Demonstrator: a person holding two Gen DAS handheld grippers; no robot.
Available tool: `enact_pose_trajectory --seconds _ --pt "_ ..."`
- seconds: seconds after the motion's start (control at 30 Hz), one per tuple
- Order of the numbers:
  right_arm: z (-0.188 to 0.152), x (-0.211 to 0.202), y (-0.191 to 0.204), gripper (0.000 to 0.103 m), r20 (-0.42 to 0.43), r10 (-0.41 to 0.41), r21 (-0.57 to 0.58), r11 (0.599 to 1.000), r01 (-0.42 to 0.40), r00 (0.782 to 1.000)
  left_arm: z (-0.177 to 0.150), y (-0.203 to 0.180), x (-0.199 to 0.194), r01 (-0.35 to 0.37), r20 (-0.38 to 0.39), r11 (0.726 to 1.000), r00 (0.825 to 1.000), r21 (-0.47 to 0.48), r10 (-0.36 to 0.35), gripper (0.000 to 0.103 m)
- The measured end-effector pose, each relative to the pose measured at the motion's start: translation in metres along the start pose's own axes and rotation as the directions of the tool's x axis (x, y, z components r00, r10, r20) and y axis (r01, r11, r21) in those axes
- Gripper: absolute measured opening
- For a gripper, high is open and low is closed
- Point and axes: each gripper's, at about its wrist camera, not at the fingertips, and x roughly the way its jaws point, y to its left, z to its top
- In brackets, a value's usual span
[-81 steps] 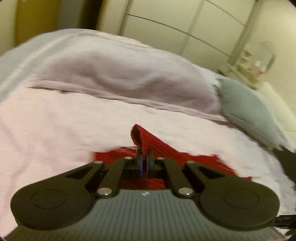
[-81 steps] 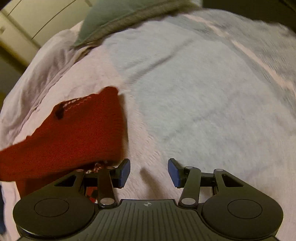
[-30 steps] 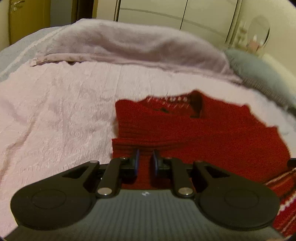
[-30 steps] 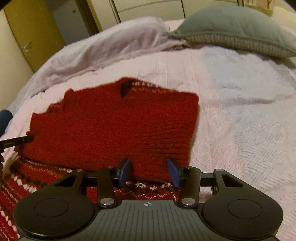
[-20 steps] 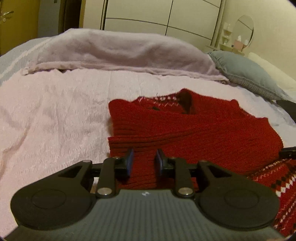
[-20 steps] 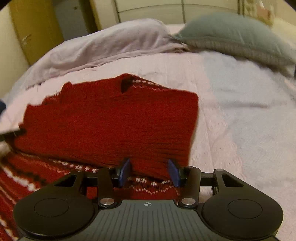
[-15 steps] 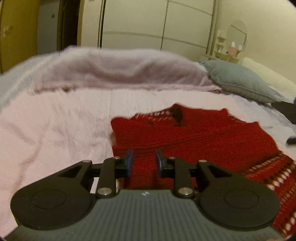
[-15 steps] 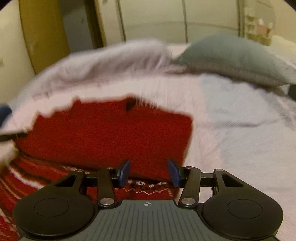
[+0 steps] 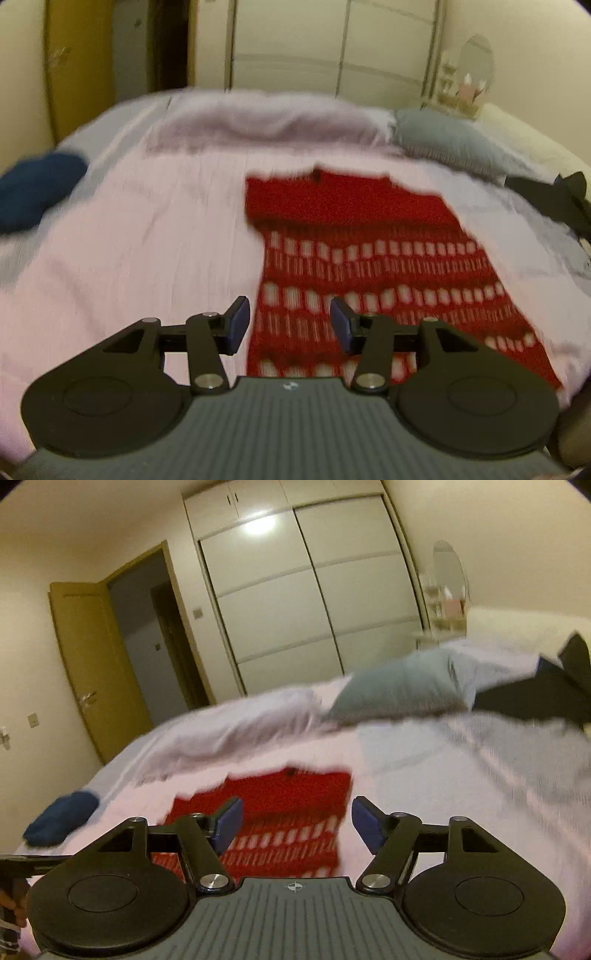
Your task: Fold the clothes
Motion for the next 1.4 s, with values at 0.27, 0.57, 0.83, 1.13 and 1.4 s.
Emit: enact_pose_trajectory --seconds 0.27,0.57,0.83,1.13,1.4 --pt "-0.091 -0.01 0.058 0.069 -0.21 -0.062 -0.043 0.998 0.055 0.976 -0.06 -0.033 -0.05 -0.048 -0.062 0.999 0.997 -0.022 0.047 0.044" --pt "-0.132 -0.008 0.083 0.069 -0.289 -0.129 -0.127 0.987 0.096 0.949 -0.09 -0.074 -0.059 -0.076 -0.094 0.995 0.992 0.064 0.082 0.046" --pt "-0.147 -0.008 0.088 0.069 -0.3 -0.111 -0.132 0.988 0.074 0.947 -0.106 -0.088 -0.064 -0.083 -0.098 0.992 0.991 0.093 0.092 0.046" --pt "-0.154 -0.014 0.092 0.069 -0.302 -0.102 -0.139 0.988 0.062 0.948 -0.113 -0.097 -0.069 -0.072 -0.101 0.991 0.991 0.111 0.083 0.046" --pt "-0.156 -0.019 0.093 0.069 -0.298 -0.096 -0.139 0.989 0.057 0.95 -0.114 -0.096 -0.075 -0.065 -0.09 0.992 0.993 0.109 0.075 0.047"
